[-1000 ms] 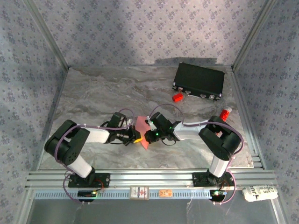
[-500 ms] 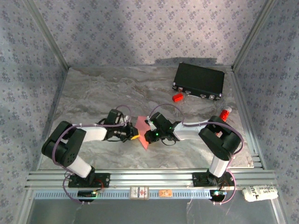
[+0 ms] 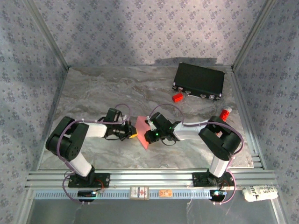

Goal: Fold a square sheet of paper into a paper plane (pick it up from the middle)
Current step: Third fold the triangle at the center of the table.

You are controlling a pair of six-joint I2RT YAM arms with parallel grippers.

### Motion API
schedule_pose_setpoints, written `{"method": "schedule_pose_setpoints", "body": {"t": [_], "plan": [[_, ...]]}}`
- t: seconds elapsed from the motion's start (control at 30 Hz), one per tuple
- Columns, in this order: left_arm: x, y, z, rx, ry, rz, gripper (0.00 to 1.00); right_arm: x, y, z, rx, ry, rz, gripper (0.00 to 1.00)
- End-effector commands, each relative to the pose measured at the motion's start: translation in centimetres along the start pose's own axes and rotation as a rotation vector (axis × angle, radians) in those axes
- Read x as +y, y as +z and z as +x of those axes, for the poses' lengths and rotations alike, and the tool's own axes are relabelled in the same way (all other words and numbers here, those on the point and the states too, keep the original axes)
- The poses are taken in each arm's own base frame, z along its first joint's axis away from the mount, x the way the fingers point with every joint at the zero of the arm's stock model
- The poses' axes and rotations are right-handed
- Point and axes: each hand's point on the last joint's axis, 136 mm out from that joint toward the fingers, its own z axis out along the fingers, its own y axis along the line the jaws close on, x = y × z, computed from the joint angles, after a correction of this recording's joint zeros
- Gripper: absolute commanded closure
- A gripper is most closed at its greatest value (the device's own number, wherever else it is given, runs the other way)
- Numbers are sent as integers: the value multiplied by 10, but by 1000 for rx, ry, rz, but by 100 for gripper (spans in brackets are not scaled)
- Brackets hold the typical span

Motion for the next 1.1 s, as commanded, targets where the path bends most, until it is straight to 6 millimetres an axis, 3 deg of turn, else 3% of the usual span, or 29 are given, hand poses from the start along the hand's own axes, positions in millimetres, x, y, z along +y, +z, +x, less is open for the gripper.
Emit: {"method": "schedule_pose_setpoints", "body": {"t": [0.0, 0.2, 0.33, 0.73, 1.0, 1.07], "plan": [[16, -1, 3, 4, -15, -67, 94, -27, 4, 31, 96, 31, 105, 97], [-22, -11, -11, -32, 54, 28, 92, -28, 3, 32, 101, 27, 106, 97], [-26, -7, -14, -22, 68, 50, 91, -30, 2, 31, 102, 25, 105, 97], [23, 9, 1, 24, -10, -63, 94, -27, 0, 28, 109, 19, 90, 95], [30, 7, 5, 27, -8, -97, 94, -3, -27, -5, 34, 32, 24, 69], [29, 7, 5, 28, -8, -96, 94, 1, -37, -11, 14, 35, 14, 67]]}}
